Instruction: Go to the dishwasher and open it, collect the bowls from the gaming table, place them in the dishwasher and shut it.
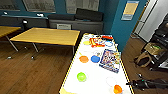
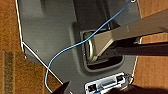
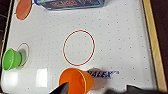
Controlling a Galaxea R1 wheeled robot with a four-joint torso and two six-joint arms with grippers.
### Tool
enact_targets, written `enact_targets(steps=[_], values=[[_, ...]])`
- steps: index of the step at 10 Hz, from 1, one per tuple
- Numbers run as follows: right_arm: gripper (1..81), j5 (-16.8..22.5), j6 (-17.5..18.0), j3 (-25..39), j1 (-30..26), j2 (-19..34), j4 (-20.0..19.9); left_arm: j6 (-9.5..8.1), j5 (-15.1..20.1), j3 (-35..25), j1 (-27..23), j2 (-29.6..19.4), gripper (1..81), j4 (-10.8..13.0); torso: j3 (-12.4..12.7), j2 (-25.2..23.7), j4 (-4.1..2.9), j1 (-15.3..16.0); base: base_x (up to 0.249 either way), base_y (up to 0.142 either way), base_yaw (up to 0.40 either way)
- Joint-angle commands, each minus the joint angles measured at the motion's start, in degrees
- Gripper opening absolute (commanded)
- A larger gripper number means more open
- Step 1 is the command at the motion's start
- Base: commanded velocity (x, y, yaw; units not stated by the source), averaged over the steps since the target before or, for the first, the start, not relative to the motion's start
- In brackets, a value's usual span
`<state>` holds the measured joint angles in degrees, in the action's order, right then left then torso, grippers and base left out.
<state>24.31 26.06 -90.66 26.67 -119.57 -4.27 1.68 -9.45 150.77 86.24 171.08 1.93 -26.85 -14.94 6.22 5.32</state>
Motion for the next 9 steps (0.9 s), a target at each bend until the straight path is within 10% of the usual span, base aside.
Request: enact_targets(steps=[1,9], values=[[81.1,2.94,0.66,-3.01,-6.41,-0.43,-1.0,0.08,3.56,-0.3,-0.5,-0.21,81.1,-0.17,0.0,0.0,0.0,0.0,0.0,0.0,0.0],[81.1,3.02,1.89,-8.82,-5.79,-7.29,-1.27,0.08,3.56,-0.3,-0.05,-0.3,81.1,-0.17,-0.05,0.05,0.0,0.0,0.0,0.0,0.0]])
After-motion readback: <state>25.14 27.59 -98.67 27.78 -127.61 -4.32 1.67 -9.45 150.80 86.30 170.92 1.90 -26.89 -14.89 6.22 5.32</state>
